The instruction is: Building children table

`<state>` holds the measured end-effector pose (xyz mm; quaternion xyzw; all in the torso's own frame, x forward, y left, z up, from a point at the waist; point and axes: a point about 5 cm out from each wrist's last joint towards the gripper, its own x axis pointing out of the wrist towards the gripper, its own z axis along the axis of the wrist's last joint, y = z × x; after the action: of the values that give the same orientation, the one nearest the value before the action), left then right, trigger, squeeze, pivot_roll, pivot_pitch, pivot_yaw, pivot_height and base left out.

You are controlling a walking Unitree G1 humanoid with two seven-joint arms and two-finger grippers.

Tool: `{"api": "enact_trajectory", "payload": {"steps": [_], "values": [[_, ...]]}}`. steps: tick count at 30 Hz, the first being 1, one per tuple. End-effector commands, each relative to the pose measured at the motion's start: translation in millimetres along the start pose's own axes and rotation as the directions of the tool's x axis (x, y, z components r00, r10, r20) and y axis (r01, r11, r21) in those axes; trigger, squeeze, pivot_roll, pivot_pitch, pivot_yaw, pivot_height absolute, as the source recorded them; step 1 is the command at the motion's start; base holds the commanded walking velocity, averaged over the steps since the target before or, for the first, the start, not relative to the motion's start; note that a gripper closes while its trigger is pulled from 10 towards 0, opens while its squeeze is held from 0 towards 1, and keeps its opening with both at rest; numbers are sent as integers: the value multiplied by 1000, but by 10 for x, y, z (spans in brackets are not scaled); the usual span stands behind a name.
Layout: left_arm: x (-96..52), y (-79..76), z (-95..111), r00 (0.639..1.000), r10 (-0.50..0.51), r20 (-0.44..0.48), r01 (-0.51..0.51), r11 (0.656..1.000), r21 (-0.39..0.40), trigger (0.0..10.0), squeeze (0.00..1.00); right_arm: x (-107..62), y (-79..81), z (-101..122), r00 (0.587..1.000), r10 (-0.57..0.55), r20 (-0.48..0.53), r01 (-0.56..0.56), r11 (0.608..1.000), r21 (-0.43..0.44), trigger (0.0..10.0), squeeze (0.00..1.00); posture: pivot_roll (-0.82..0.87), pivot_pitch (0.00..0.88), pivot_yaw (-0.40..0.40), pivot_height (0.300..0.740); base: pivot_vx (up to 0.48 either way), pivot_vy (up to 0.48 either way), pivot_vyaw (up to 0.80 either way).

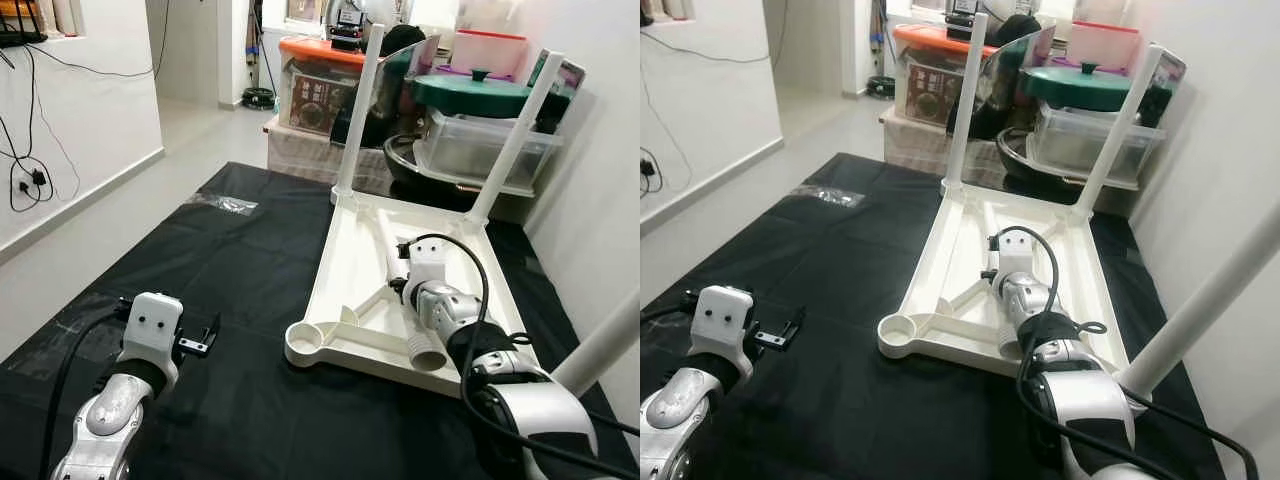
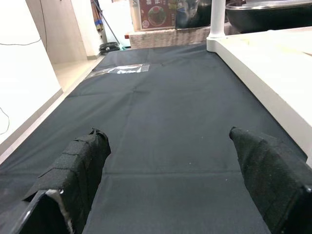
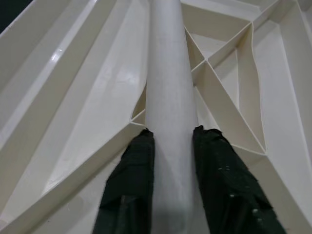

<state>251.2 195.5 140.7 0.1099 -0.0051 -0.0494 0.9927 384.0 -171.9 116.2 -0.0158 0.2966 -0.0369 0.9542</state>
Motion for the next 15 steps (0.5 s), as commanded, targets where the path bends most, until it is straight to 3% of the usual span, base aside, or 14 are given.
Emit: {"api": "enact_trajectory", "payload": {"steps": [1, 3, 4, 5, 6, 7, 8, 9, 15], "values": [[13, -26, -27, 1000, -11, -13, 11, 1000, 18, 10000, 0, 38, 16, -321, 992, 14, -128, -15, 1000, -10, 0, 0, 87, 0, -135, 740, 0, 0, 0], [12, -28, -30, 1000, -13, -16, 13, 1000, 20, 10000, 0, 39, 27, -319, 991, 25, -128, -29, 999, -28, 0, 0, 86, 0, -134, 740, 0, 0, 0], [11, -28, -33, 1000, -14, -18, 14, 1000, 22, 10000, 0, 38, 34, -320, 990, 33, -134, -39, 998, -43, 1529, 0, 86, 0, -135, 740, 0, 0, 0], [11, -28, -33, 1000, -14, -18, 14, 1000, 22, 10000, 0, 38, 34, -320, 990, 33, -134, -39, 998, -43, 1529, 0, 86, 0, -135, 740, 0, 0, 0], [11, -28, -36, 1000, -14, -19, 15, 1000, 23, 10000, 0, 36, 39, -323, 989, 39, -141, -48, 997, -60, 10000, 0, 86, 0, -135, 740, 0, 0, 0], [11, -26, -38, 1000, -15, -21, 16, 1000, 24, 10000, 0, 36, 34, -312, 989, 36, -141, -46, 997, -67, 10000, 647, 86, 0, -136, 740, 0, 0, 0], [11, -26, -38, 1000, -15, -21, 16, 1000, 24, 10000, 0, 36, 34, -312, 989, 36, -141, -46, 997, -67, 10000, 647, 86, 0, -136, 740, 0, 0, 0], [12, -27, -43, 1000, -17, -24, 17, 999, 26, 10000, 0, 35, 17, -276, 991, 33, -127, -42, 997, -64, 10000, 1000, 86, 0, -136, 740, 0, 0, 0], [7, -34, -55, 999, -21, -32, 22, 999, 30, 10000, 0, 31, -11, -260, 989, 26, -142, -35, 998, -56, 10000, 1000, 87, 0, -139, 740, 0, 0, 0]]}}
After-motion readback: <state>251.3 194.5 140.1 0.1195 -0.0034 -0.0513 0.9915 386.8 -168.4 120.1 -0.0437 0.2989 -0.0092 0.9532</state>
